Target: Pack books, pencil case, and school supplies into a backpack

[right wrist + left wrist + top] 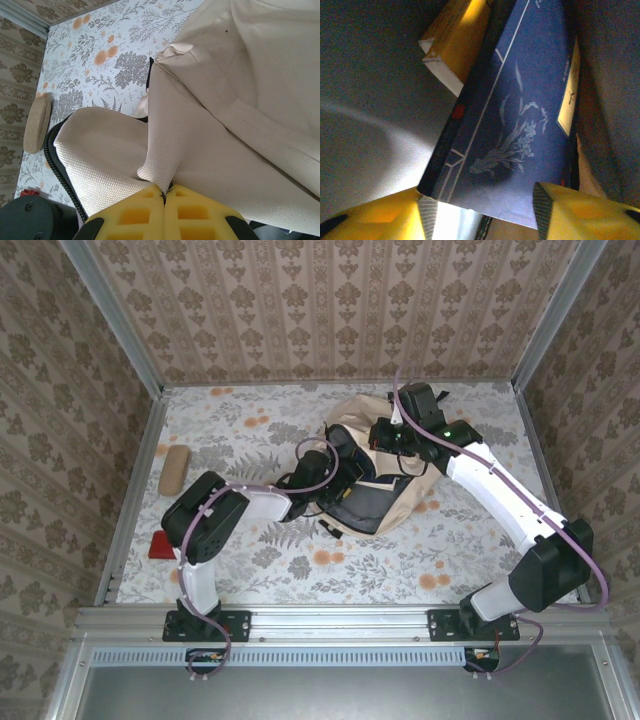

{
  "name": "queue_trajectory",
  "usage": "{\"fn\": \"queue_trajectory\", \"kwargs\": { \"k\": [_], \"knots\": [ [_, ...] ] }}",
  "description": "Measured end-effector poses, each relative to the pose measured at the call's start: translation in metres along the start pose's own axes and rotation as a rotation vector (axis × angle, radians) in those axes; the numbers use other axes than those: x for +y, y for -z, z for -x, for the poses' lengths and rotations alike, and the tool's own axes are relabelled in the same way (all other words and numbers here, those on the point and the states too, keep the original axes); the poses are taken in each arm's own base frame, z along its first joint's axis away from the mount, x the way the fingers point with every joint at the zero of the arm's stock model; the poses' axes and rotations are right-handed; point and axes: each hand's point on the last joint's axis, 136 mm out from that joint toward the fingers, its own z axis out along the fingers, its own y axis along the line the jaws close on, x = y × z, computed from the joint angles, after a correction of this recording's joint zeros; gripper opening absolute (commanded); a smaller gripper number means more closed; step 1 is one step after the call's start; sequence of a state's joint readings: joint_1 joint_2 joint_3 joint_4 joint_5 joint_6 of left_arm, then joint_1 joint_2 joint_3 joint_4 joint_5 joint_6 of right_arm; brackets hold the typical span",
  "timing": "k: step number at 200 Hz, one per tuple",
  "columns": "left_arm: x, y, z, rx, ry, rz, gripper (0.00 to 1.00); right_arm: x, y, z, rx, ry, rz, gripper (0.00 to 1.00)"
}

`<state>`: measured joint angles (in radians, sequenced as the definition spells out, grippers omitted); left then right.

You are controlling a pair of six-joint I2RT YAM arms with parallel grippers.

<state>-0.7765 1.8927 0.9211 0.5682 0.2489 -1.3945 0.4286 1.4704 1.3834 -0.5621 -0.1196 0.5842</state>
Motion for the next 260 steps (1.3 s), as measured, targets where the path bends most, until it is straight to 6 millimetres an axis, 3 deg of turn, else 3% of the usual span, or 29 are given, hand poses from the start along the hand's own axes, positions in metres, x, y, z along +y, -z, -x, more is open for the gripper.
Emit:
{"fn": "queue_trajectory", "kwargs": {
  "k": [25,49,95,136,168,185,207,234,260],
  "knots": [
    [0.001,0.001,0.0,-0.002,-0.01,0.007,0.3,0.001,-0.001,0.001,-0.004,0.0,0.004,0.01],
    [-0.001,0.0,0.001,0.0,-0.019,0.007,0.21,0.0,-0.001,0.001,-0.005,-0.004,0.005,0.01],
    [-0.02,-0.02,0.017,-0.004,-0.038,-0.02,0.17,-0.003,-0.003,-0.005,0.004,-0.02,-0.001,0.01],
    [-0.035,-0.039,0.027,0.0,-0.058,-0.05,0.24,-0.006,-0.004,-0.008,0.008,-0.025,-0.005,0.01],
    [-0.03,-0.038,0.024,0.012,-0.065,-0.044,0.43,-0.008,-0.003,-0.01,0.009,-0.026,-0.007,0.0],
    [-0.02,-0.027,0.017,0.024,-0.07,-0.025,0.51,-0.009,-0.003,-0.011,0.01,-0.027,-0.009,0.0],
    [-0.013,-0.001,0.006,0.044,-0.072,0.012,0.56,-0.011,-0.004,-0.013,0.015,-0.028,-0.011,0.0],
    [-0.026,0.042,-0.003,0.05,-0.101,0.035,0.58,-0.012,-0.008,-0.019,0.029,-0.032,-0.003,0.0],
    [-0.043,0.089,0.0,0.02,-0.143,0.065,0.59,-0.017,-0.015,-0.037,0.081,-0.043,-0.001,0.0]
  ]
}}
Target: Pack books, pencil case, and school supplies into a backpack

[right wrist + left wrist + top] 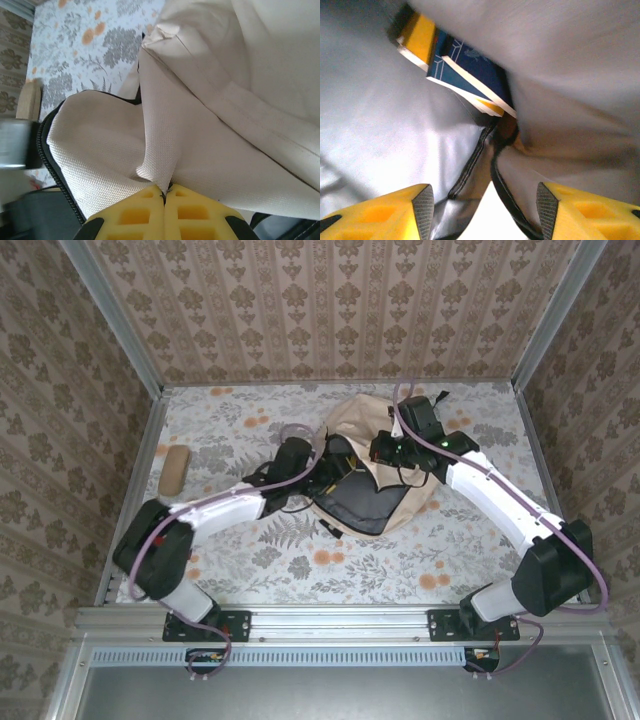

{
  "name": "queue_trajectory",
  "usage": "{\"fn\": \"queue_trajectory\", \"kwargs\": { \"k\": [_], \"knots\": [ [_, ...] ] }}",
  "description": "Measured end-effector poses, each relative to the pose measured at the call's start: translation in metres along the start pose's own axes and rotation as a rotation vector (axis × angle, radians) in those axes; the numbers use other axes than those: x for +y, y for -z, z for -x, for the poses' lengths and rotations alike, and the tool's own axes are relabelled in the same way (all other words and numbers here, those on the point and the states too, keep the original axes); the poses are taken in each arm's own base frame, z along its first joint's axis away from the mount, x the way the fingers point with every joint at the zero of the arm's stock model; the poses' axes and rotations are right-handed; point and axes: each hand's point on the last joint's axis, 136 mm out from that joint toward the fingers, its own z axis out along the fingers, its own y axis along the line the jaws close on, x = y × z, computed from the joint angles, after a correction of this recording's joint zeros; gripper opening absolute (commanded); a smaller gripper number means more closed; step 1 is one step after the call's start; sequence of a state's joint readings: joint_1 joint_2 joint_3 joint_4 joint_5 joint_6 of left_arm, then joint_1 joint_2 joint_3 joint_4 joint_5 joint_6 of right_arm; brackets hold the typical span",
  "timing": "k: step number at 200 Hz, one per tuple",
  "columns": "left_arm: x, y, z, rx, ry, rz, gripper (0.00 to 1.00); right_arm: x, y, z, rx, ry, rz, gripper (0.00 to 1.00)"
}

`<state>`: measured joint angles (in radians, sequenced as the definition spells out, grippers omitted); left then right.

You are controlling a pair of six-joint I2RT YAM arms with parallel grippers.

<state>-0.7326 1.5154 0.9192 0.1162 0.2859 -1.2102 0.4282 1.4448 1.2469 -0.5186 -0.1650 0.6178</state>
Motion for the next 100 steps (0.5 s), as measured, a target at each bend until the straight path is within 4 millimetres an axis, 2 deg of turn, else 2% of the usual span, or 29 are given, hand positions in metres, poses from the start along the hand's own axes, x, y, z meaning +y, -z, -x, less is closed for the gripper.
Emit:
{"fn": "queue_trajectory", "kwargs": {
  "k": [19,57,79,100],
  "knots": [
    [0.011,0.031,0.01,-0.043,-0.011,0.056,0.59,-0.004,-0.009,-0.019,0.05,0.003,-0.002,0.0],
    [0.066,0.078,0.032,-0.121,0.007,0.228,0.6,-0.009,-0.027,-0.069,0.19,0.038,-0.01,0.0],
    [0.08,0.091,0.044,-0.143,-0.013,0.27,0.6,-0.021,-0.033,-0.102,0.275,0.062,-0.045,0.0],
    [0.079,0.092,0.05,-0.124,-0.069,0.295,0.6,-0.044,-0.034,-0.13,0.346,0.066,-0.104,0.0]
  ]
}}
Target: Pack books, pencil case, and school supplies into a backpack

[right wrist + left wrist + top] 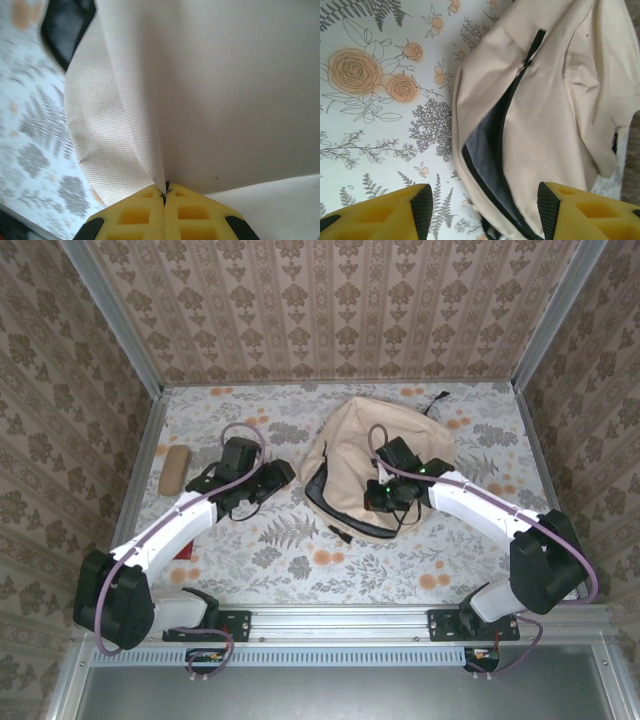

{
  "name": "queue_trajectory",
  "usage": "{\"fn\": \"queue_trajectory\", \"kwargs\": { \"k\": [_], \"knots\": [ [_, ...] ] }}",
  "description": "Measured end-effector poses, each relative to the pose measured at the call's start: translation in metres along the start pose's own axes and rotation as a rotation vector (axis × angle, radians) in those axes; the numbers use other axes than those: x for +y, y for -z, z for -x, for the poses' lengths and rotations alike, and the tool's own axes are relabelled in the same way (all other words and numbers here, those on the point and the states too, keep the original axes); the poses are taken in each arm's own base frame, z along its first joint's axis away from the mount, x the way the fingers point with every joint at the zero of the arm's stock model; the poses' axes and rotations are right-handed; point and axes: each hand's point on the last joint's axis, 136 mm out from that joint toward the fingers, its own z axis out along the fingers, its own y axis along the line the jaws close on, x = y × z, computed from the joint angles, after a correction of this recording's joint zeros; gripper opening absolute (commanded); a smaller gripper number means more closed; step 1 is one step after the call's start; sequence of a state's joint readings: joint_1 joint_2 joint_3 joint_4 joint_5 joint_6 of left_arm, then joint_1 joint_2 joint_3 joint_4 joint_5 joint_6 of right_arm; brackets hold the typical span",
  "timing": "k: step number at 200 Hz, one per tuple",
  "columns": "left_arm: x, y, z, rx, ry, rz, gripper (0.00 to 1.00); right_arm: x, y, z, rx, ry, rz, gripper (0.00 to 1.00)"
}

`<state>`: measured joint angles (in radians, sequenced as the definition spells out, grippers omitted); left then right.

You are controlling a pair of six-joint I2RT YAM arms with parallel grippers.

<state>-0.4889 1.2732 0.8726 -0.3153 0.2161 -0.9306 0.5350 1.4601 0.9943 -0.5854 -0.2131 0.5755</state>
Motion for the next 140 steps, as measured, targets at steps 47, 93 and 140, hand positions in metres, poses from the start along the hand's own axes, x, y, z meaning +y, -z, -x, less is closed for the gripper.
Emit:
{"fn": "queue_trajectory", "kwargs": {
  "k": [47,93,140],
  "knots": [
    [-0.024,-0.026,0.014,0.052,-0.142,-0.023,0.6,-0.06,0.009,-0.044,0.064,-0.044,-0.201,0.0],
    [-0.053,-0.077,0.014,0.148,-0.259,-0.041,0.6,-0.084,0.025,-0.044,0.036,-0.093,-0.281,0.54],
    [-0.082,-0.126,0.013,0.224,-0.322,-0.076,0.61,-0.069,0.059,-0.014,-0.13,-0.091,-0.214,0.75]
  ]
}}
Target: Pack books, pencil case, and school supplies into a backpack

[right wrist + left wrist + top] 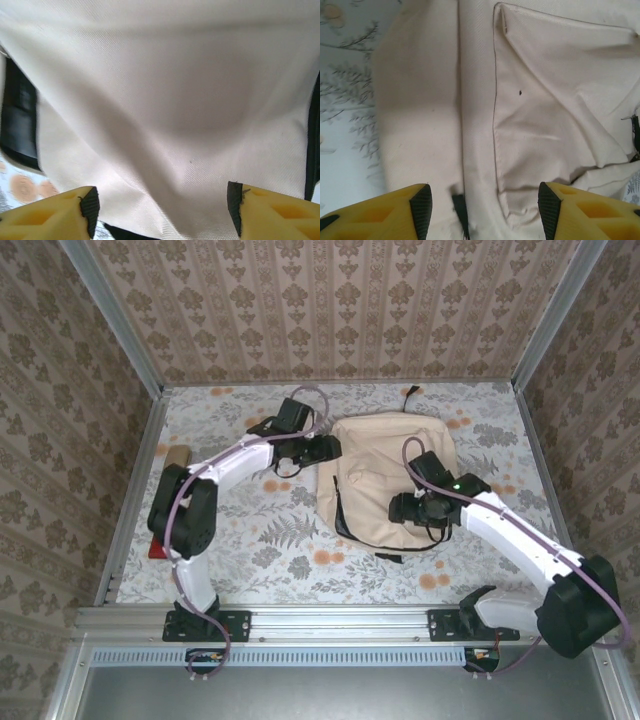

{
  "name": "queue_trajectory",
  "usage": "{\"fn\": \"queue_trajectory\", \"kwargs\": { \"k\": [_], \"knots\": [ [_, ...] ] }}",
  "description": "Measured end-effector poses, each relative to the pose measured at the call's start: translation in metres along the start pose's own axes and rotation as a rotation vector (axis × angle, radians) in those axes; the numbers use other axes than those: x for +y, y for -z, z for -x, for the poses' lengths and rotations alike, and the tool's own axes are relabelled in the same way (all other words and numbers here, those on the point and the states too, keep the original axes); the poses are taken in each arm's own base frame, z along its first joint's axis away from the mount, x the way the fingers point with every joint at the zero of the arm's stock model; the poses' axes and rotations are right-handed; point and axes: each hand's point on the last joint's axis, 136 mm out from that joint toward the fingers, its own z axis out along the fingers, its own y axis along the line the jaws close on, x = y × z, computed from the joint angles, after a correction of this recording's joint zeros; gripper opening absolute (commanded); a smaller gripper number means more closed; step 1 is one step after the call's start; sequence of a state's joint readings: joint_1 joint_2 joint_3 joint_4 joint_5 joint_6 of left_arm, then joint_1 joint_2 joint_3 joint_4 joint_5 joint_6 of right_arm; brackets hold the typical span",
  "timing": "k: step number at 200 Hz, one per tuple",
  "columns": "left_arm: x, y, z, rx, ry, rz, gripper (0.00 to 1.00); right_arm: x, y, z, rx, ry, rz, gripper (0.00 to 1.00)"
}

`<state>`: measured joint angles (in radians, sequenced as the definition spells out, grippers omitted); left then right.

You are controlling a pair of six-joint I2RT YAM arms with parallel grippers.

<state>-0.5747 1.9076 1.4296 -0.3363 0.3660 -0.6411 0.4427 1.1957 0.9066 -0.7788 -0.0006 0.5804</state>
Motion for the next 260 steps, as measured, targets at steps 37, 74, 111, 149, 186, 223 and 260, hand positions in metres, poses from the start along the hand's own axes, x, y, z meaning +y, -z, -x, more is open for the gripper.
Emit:
{"fn": "queue_trajectory", "kwargs": {
  "k": [37,74,111,149,186,223,260],
  "knots": [
    [0.004,-0.034,0.003,0.07,0.003,-0.007,0.57,-0.011,0.008,0.03,-0.106,-0.084,-0.004,0.78],
    [0.003,-0.059,0.005,0.12,0.013,-0.039,0.36,-0.04,0.003,0.048,-0.155,-0.211,-0.046,0.79],
    [0.005,-0.063,0.007,0.127,0.035,-0.046,0.12,-0.067,-0.014,0.055,-0.135,-0.321,-0.072,0.78],
    [0.013,-0.061,0.009,0.11,0.065,-0.069,0.03,-0.077,-0.038,0.05,-0.07,-0.373,-0.065,0.74],
    [0.029,-0.034,0.007,0.065,0.103,-0.078,0.02,-0.061,-0.064,0.059,-0.011,-0.355,0.022,0.65],
    [0.056,0.004,0.004,0.001,0.174,-0.057,0.01,-0.03,-0.087,0.088,0.043,-0.307,0.125,0.61],
    [0.085,0.036,-0.01,-0.059,0.251,-0.012,0.02,0.014,-0.104,0.138,0.021,-0.188,0.183,0.59]
  ]
}}
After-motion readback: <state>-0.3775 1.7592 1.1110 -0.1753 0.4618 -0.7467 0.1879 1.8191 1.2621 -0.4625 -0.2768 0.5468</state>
